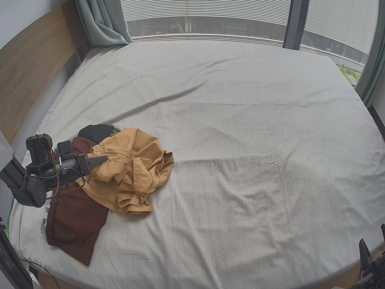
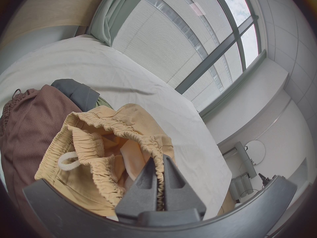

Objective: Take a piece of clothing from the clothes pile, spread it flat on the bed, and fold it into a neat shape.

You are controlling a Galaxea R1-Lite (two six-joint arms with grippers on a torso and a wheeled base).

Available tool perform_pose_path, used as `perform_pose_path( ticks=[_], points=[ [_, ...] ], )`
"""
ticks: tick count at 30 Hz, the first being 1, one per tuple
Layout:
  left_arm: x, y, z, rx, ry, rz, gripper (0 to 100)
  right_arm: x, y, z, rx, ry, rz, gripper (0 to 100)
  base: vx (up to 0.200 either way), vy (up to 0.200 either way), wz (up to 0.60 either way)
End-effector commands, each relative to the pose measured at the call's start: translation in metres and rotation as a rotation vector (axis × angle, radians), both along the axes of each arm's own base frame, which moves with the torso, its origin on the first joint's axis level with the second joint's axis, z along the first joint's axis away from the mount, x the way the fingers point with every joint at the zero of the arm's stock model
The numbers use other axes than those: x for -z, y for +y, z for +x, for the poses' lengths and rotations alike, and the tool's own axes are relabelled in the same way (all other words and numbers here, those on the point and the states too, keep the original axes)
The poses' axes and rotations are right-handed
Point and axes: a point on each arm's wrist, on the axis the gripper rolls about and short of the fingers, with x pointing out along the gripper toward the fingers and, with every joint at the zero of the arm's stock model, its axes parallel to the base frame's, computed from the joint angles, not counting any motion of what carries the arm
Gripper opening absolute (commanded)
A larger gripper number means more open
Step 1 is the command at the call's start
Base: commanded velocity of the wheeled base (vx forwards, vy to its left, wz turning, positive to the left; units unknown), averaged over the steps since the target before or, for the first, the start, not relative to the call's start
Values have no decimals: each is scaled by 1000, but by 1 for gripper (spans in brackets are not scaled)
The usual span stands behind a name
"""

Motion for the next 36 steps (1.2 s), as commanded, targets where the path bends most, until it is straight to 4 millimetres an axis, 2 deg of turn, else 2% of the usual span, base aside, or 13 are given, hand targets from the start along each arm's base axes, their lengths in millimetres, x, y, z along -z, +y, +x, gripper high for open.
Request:
perform_pose_path(
  ticks=[1,9,27,33,36],
  points=[
    [-4,-1,-15,-14,1,-36,0,5,0,0,-1,1,0,100,0,0,0],
    [-14,-5,-37,-32,-35,-106,0,5,0,0,-1,1,0,100,0,0,0],
    [-19,-12,-47,-29,-71,-160,0,5,0,0,-1,1,0,100,0,0,0],
    [-19,-28,-53,-28,-72,-154,0,5,0,0,-1,1,0,100,0,0,0],
    [-28,-45,-57,-38,-89,-167,0,5,0,0,-1,1,0,100,0,0,0]
  ],
)
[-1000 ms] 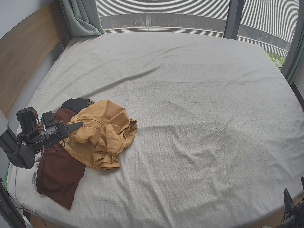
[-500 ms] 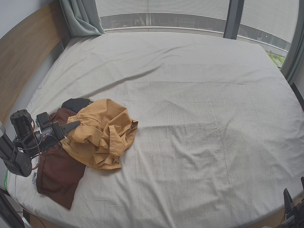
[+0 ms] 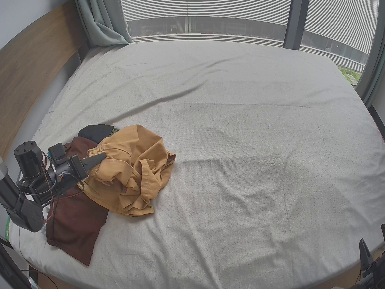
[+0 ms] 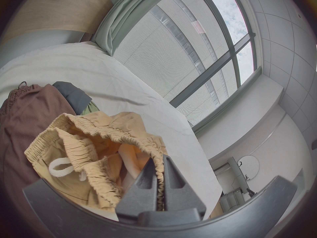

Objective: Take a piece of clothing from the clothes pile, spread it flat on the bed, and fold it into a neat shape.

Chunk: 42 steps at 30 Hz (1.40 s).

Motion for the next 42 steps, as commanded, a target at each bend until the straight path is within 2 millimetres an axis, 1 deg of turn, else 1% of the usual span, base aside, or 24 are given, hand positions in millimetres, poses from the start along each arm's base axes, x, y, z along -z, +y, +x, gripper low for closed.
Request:
perform_pose_path(
  ticks=[1,3,4,5,7,14,18,19,20,21,22,28,34,38,40,41,42],
  points=[
    [-11,-19,-6,16,-19,-22,0,5,0,0,-1,0,0,100,0,0,0],
    [-19,-31,-10,23,-21,-61,0,5,0,0,-1,1,0,100,0,0,0],
    [-19,-31,-10,23,-21,-61,0,5,0,0,-1,1,0,100,0,0,0],
    [-26,-41,-13,14,-18,-103,0,5,0,0,-1,1,0,100,0,0,0],
    [-32,-47,-14,-11,-19,-139,0,5,0,0,-1,0,0,100,0,0,0],
    [-43,-67,-13,-6,-60,-217,0,5,0,0,-1,1,0,100,0,0,0],
    [-54,-85,-15,-33,-112,-313,0,5,0,0,1,1,0,100,0,0,0],
    [-55,-90,-15,-47,-114,-325,0,5,0,0,-1,1,0,100,0,0,0],
    [-55,-90,-15,-47,-114,-325,0,5,0,0,-1,1,0,100,0,0,0],
    [-55,-99,-12,-79,-114,-345,0,5,0,0,-1,1,0,100,0,0,0],
    [-54,-101,-12,-91,-111,-351,0,5,0,0,-1,0,0,100,0,0,0],
    [-57,-120,-20,-83,-89,-408,0,5,0,0,1,1,0,100,0,0,0],
    [-65,-138,-20,-123,-98,-461,0,5,0,0,-1,0,0,100,0,0,0],
    [-69,-157,-28,-104,-99,-484,0,5,0,0,1,1,-1,100,0,0,0],
    [-69,-158,-29,-101,-98,-484,0,5,0,0,-1,0,-1,100,0,0,0],
    [-69,-170,-30,-76,-93,-490,0,5,0,0,-1,1,-1,100,0,0,0],
    [-70,-173,-30,-76,-94,-493,0,5,0,0,-2,0,-1,100,0,0,0]
  ],
)
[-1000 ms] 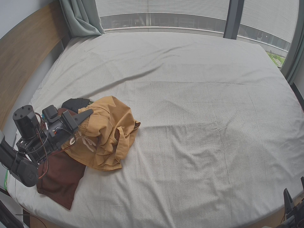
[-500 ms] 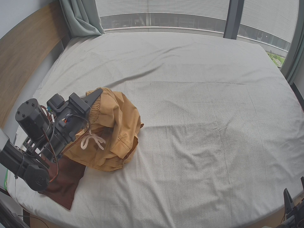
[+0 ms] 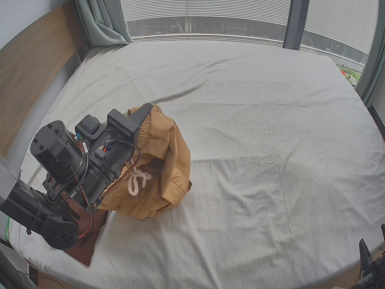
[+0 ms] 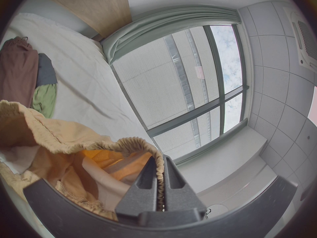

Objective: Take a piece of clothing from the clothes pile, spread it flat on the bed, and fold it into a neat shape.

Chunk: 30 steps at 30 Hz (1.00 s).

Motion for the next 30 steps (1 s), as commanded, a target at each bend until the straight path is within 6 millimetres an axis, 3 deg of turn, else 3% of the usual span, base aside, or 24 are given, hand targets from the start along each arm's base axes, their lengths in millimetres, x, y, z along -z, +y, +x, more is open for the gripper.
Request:
perform_pose_path(
  ticks=[1,10,12,18,30],
  points=[
    [-2,-24,-3,44,-9,-17,0,5,0,0,-1,1,-1,100,0,0,0],
    [-1,-63,-14,157,-11,-19,0,5,0,0,-2,1,-1,100,0,0,0],
    [10,-79,-12,191,10,-2,0,5,0,0,-1,1,-1,100,0,0,0],
    [29,-104,2,224,24,14,0,5,0,0,1,1,0,100,0,0,0],
    [22,-138,-8,362,7,13,0,5,0,0,-1,1,0,100,0,0,0]
  ],
)
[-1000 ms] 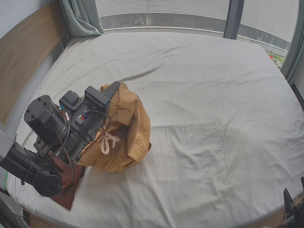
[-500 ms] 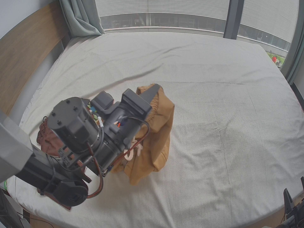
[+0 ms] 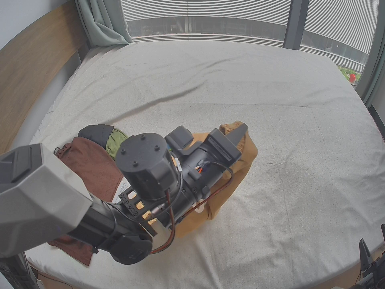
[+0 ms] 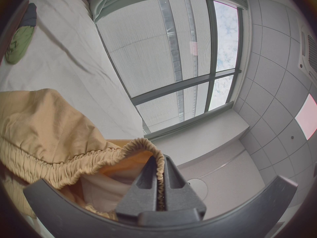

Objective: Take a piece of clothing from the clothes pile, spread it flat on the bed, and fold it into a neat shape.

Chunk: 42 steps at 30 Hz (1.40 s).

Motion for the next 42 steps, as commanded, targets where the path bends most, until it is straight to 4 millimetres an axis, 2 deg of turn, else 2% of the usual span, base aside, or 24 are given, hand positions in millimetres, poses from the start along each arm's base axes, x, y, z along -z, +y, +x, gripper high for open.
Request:
perform_pose_path(
  ticks=[1,8,15,17,23,26,28,33,34,35,39,42],
  points=[
    [-3,-14,-4,40,-6,-16,0,5,0,0,-1,1,0,100,0,0,0],
    [-18,-25,-17,106,-27,-61,0,5,0,0,-1,1,-2,100,0,0,0],
    [-64,-36,-38,181,-51,-149,0,5,0,0,-1,1,0,100,0,0,0],
    [-76,-36,-39,183,-61,-165,0,5,0,0,-1,0,-2,100,0,0,0],
    [-124,-24,-45,208,-45,-304,0,5,0,0,-1,0,-2,100,0,0,0],
    [-131,-11,-42,195,-14,-339,0,5,0,0,-1,1,-2,100,0,0,0],
    [-123,2,-28,140,12,-306,0,5,0,0,-1,0,-2,100,0,0,0],
    [-74,42,-2,11,111,-160,0,5,0,0,-1,1,-2,100,0,0,0],
    [-73,43,-2,9,112,-157,0,5,0,0,-1,1,-2,100,0,0,0],
    [-64,55,4,-16,109,-130,0,5,0,0,-1,0,-2,100,0,0,0],
    [-42,84,11,-37,84,-19,0,5,0,0,-1,1,-2,100,0,0,0],
    [-27,95,8,-18,74,28,0,5,0,0,-1,1,-2,100,0,0,0]
  ],
)
